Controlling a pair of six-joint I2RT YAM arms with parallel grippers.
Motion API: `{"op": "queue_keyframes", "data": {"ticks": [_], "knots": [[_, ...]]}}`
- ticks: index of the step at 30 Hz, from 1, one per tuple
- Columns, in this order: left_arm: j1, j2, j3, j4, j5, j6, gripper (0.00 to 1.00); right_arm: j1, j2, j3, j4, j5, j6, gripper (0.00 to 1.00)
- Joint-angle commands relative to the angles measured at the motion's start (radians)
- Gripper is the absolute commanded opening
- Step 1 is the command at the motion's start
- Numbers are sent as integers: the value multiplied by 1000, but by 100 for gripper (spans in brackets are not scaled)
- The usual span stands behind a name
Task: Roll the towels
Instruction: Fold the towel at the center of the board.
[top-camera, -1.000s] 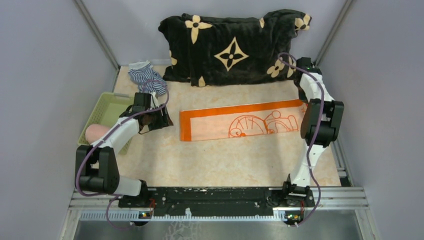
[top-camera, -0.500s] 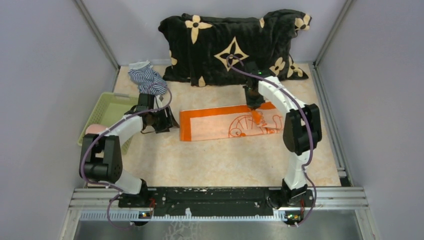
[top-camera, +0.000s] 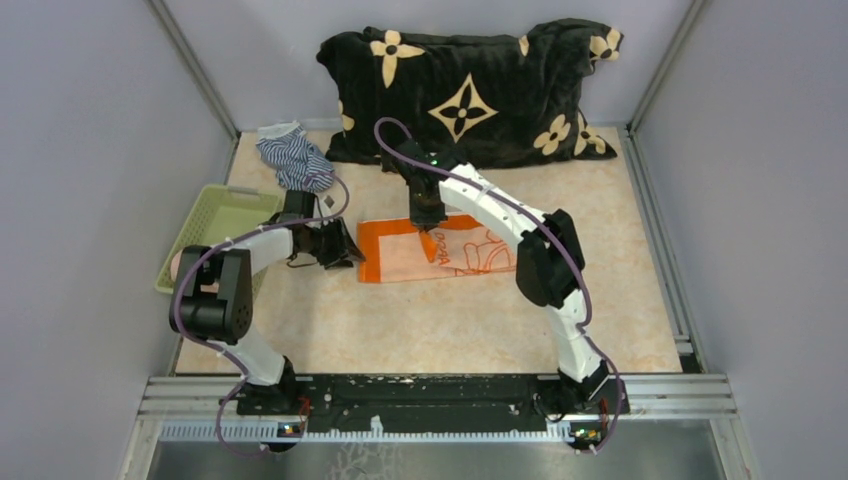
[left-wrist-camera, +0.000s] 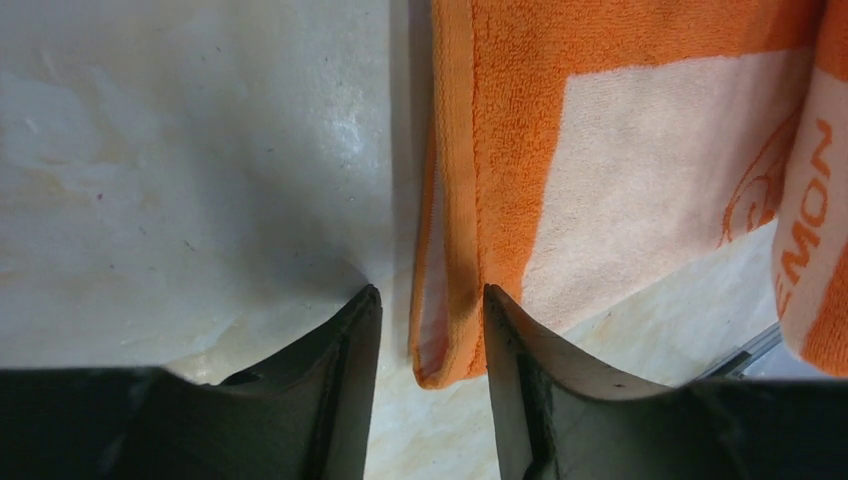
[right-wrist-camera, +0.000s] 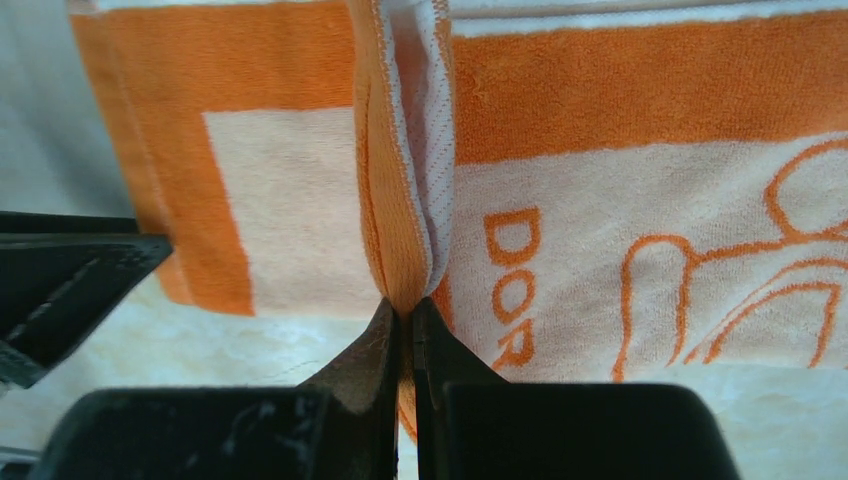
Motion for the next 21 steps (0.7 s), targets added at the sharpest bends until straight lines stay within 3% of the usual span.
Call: {"op": "queue_keyframes", "data": {"ticks": [1, 9, 21], "knots": [[0, 37, -6, 18, 29, 0, 46, 47, 28, 107, 22, 34, 137, 0], [-16, 49, -10, 15, 33, 4, 28, 114, 72, 151, 121, 9, 218, 0], [-24, 44, -9, 10, 26, 7, 23, 132, 96, 51, 290, -74, 290, 0]]}}
